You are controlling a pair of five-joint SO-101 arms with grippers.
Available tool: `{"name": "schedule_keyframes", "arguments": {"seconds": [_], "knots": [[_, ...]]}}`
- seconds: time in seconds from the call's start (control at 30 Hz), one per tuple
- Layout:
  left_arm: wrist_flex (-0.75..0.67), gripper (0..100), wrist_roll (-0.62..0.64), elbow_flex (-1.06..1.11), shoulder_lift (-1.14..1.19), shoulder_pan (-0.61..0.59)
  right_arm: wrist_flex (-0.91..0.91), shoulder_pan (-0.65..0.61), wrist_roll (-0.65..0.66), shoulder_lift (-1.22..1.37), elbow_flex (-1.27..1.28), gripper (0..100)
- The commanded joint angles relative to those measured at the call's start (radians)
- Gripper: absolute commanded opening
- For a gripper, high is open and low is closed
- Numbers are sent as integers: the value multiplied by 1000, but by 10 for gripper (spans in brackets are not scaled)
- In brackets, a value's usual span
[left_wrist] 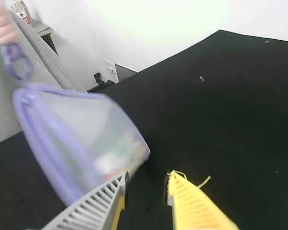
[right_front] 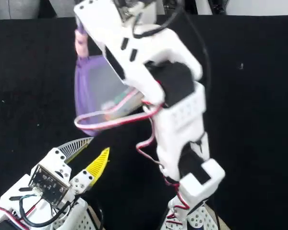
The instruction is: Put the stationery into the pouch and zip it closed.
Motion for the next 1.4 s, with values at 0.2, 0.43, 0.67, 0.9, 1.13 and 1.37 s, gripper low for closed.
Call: {"name": "schedule_keyframes", "arguments": {"seconds": [0.2, 0.43, 0.67, 0.9, 1.13, 1.37], "knots": [[124, 152, 8, -216, 3, 10, 66, 114, 34, 22, -50, 11], [-15, 152, 34, -58, 3, 12, 330, 95, 34, -41, -206, 11], [-295, 153, 334, 114, 3, 18, 539, 51, 34, -51, -332, 11], [-428, 153, 339, 185, 3, 12, 675, 0, 34, -47, -440, 11], [-439, 153, 338, 242, 3, 12, 712, -26, 34, -54, -541, 11], [-391, 153, 331, 137, 2, 10, 614, -126, 34, -82, -538, 11]]}}
